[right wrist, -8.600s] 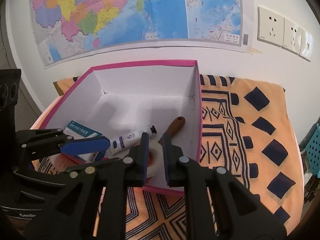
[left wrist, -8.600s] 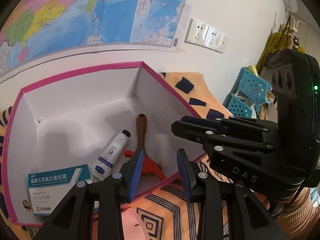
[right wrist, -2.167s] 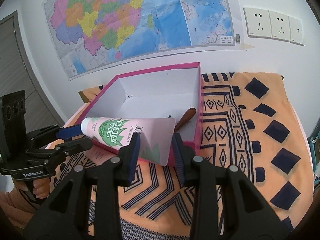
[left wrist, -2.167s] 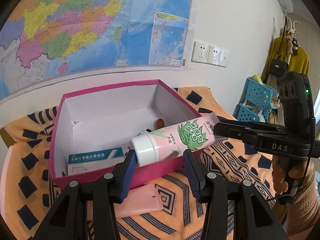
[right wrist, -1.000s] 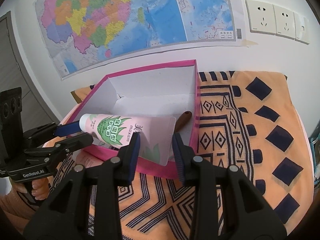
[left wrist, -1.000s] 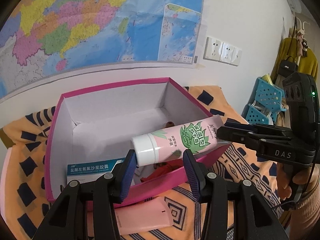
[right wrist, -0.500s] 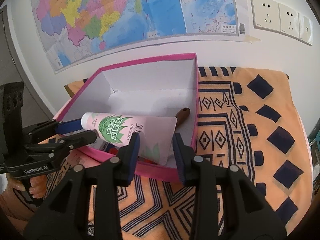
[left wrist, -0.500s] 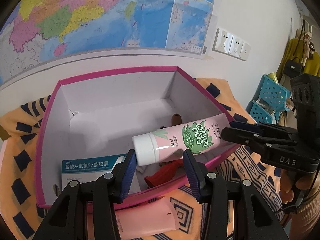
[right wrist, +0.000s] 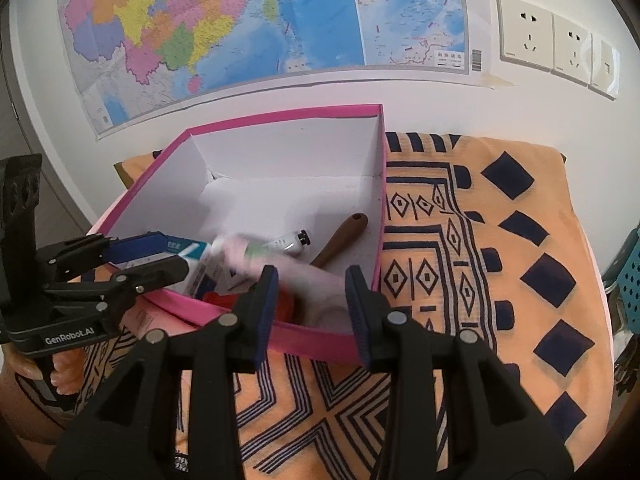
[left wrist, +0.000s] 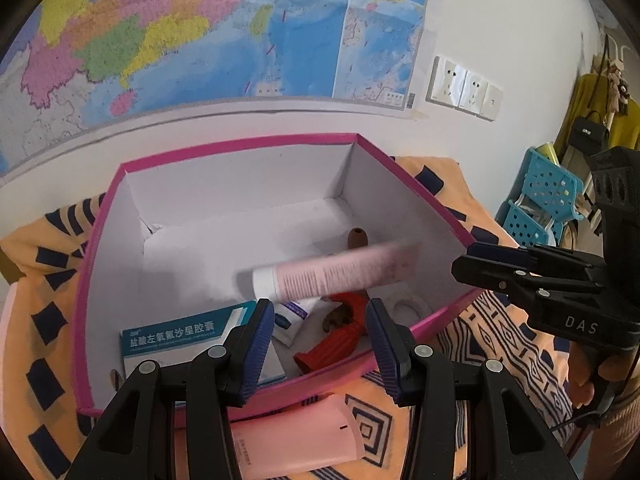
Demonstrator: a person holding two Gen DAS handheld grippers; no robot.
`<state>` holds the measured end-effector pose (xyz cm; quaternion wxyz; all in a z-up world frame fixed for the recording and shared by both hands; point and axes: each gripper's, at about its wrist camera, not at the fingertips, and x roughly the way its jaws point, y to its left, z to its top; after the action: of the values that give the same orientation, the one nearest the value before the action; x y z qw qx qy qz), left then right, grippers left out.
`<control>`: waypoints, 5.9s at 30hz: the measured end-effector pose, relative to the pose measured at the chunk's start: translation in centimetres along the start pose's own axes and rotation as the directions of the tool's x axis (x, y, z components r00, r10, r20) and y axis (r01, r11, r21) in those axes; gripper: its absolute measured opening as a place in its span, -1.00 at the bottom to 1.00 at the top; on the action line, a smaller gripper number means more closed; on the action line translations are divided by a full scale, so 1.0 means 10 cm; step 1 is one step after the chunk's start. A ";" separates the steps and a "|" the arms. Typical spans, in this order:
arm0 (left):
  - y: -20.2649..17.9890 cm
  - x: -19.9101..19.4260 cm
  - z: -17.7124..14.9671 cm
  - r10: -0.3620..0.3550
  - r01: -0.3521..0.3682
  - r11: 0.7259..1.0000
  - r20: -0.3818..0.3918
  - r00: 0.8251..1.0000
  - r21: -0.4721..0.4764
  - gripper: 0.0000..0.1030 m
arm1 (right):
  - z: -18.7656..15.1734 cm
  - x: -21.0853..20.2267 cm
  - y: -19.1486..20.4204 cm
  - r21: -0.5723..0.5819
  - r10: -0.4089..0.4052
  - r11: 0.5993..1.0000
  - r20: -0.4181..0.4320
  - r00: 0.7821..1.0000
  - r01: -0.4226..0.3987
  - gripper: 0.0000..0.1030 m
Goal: Organize rigid objects
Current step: 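Lower the pink-green tube into the pink box and open the right gripper, then move the right gripper to the large pink tube beside the box, then close the right gripper on the large pink tube's middle, then lift the large pink tube with the right gripper over the pink box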
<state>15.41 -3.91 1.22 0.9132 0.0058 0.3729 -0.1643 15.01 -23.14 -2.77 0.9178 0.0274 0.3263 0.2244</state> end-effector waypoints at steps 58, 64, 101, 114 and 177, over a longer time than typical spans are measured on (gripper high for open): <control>0.97 -0.21 -1.02 0.055 -0.077 0.974 -0.106 0.993 -0.211 0.19 | -0.79 0.66 0.66 0.115 0.275 0.960 -0.190 0.942 -0.257 -0.22; 0.90 -0.25 -1.05 0.040 -0.061 0.977 -0.107 0.993 -0.206 0.19 | -0.76 0.70 0.72 0.101 0.275 0.960 -0.194 0.942 -0.260 -0.22; 0.26 -0.21 -1.05 0.015 -0.031 0.992 -0.132 0.991 -0.121 0.15 | -0.89 0.36 0.25 0.118 0.203 0.976 -0.183 0.962 -0.184 -0.20; 0.31 -0.24 -1.04 0.020 -0.041 0.987 -0.135 0.991 -0.154 0.00 | -0.87 0.37 0.22 0.125 0.210 0.974 -0.170 0.963 -0.190 -0.20; -0.04 -0.67 -0.65 -0.022 0.025 0.997 0.035 0.999 -0.073 0.02 | -0.73 -0.37 0.12 0.089 0.173 0.981 0.005 0.985 -0.172 -0.18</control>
<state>6.38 -1.48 1.14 0.9170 -0.0349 0.3631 -0.1615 7.48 -24.35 -6.09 0.8924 0.0962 0.3334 0.2884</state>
